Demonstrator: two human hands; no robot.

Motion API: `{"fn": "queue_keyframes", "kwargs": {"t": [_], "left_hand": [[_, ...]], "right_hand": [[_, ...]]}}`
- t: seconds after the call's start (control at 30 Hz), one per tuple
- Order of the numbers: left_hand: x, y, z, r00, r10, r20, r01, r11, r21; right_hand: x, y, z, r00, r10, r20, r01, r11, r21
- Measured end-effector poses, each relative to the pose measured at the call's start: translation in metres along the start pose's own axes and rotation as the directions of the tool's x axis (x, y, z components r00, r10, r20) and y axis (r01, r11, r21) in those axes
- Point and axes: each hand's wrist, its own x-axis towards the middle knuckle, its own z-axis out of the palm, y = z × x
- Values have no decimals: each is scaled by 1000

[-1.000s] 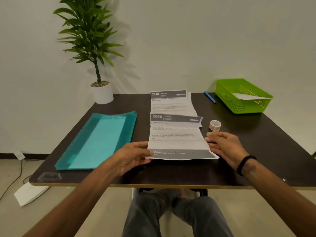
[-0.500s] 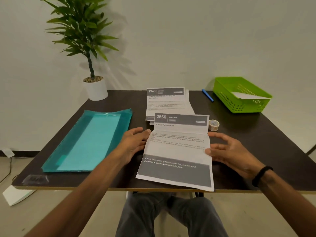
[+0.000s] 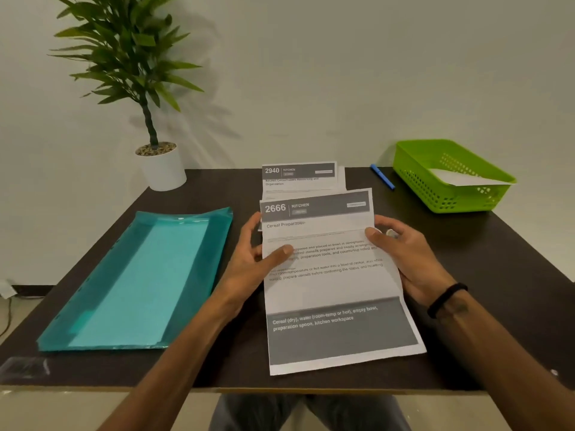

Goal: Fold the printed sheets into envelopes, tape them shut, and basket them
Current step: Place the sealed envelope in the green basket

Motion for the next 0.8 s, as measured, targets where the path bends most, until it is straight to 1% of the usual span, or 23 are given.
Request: {"fn": "queue_keyframes", "kwargs": {"t": [0.1,0.17,0.27,0.37,0.43,0.6,0.73,0.8], "left_hand": [[19,11,7,980,99,-171,-76,988,132],[39,21,10,963,128,-238,-104,988,113],[59,23,8,970,90,-227,-91,996,6],[60,5,2,976,41,-212,-61,994,-87],[59,-6,3,974,51,-221,-72,994,-88],[54,-9,8,956,59,-287,-65,998,-13],[51,-8,8,957,68,-282,-77,997,-20],[48,-7,9,963,84,-257,-92,996,-20]], "right_hand": [[18,-2,8,999,-5,54,4,1000,4],[29,-1,10,997,-16,74,13,999,43],[38,5,10,997,7,83,-15,995,96],[38,12,8,995,8,99,-16,997,75],[39,15,6,995,-6,101,1,999,45],[37,18,8,998,-28,60,25,998,55],[37,14,9,1000,11,21,-12,999,43],[38,13,8,999,46,-11,-45,997,58]]}}
